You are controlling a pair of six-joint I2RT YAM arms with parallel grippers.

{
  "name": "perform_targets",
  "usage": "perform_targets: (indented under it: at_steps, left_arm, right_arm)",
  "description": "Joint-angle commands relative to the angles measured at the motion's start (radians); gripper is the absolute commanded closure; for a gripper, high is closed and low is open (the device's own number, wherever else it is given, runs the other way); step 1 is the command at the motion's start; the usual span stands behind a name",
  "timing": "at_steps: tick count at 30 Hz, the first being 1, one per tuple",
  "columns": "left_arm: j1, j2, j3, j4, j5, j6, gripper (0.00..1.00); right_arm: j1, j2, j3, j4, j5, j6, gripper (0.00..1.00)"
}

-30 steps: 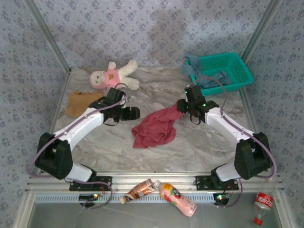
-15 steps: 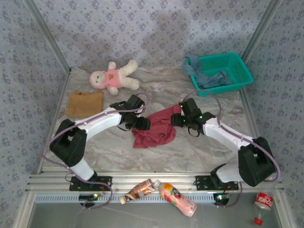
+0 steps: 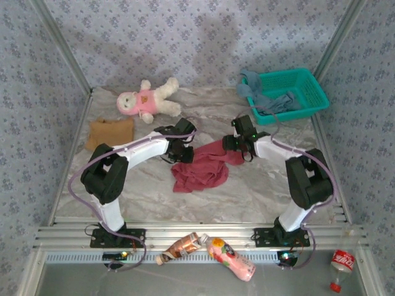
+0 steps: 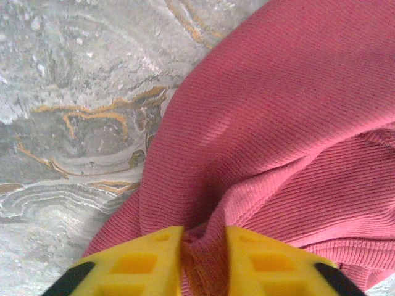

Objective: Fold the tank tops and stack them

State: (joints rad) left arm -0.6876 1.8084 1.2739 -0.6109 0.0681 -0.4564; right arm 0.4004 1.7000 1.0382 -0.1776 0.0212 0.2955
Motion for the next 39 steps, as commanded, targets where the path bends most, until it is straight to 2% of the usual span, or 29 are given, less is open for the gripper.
perform_targets:
  at_steps: [1, 3, 4, 5, 11, 15, 17, 21, 25, 31, 34, 39]
  left_arm:
    - [0.0, 0.007, 0.028, -0.047, -0.013, 0.017, 0.87]
    - [0.0, -0.001, 0.025, -0.049, -0.013, 0.019, 0.9]
    - [0.0, -0.003, 0.024, -0.051, -0.013, 0.022, 0.96]
    - [0.0, -0.005, 0.028, -0.057, -0.013, 0.025, 0.98]
    - [0.009, -0.032, 0.061, -0.104, -0.037, 0.041, 1.0]
    - [0.013, -0.038, 0.092, -0.138, -0.038, 0.055, 1.0]
    - [0.013, -0.041, 0.109, -0.153, -0.035, 0.061, 1.0]
    - [0.014, -0.046, 0.142, -0.187, -0.037, 0.074, 1.0]
    - [0.014, -0.055, 0.18, -0.239, -0.053, 0.089, 1.0]
    - [0.023, -0.086, 0.291, -0.382, -0.117, 0.137, 1.0]
    - [0.039, -0.111, 0.377, -0.457, -0.164, 0.171, 1.0]
    - [0.076, -0.173, 0.529, -0.52, -0.249, 0.249, 1.0]
  right_arm:
    - [-0.013, 0.072, 0.095, -0.011, 0.022, -0.073, 0.4]
    - [-0.013, 0.118, 0.141, -0.046, 0.031, -0.083, 0.4]
    - [-0.015, 0.147, 0.183, -0.087, 0.03, -0.081, 0.41]
    - [-0.02, 0.167, 0.208, -0.109, 0.034, -0.084, 0.42]
    - [-0.025, 0.234, 0.272, -0.207, 0.074, -0.087, 0.51]
    - [-0.026, 0.273, 0.306, -0.26, 0.089, -0.123, 0.54]
    - [-0.026, 0.28, 0.312, -0.273, 0.09, -0.133, 0.6]
    - [-0.027, 0.256, 0.305, -0.273, 0.085, -0.14, 0.8]
    - [-0.026, 0.186, 0.289, -0.274, 0.115, -0.153, 0.94]
    - [-0.004, -0.019, 0.286, -0.278, 0.225, -0.222, 0.96]
    - [0.008, -0.152, 0.271, -0.218, 0.278, -0.279, 0.97]
    - [0.012, -0.334, 0.259, -0.08, 0.227, -0.338, 0.97]
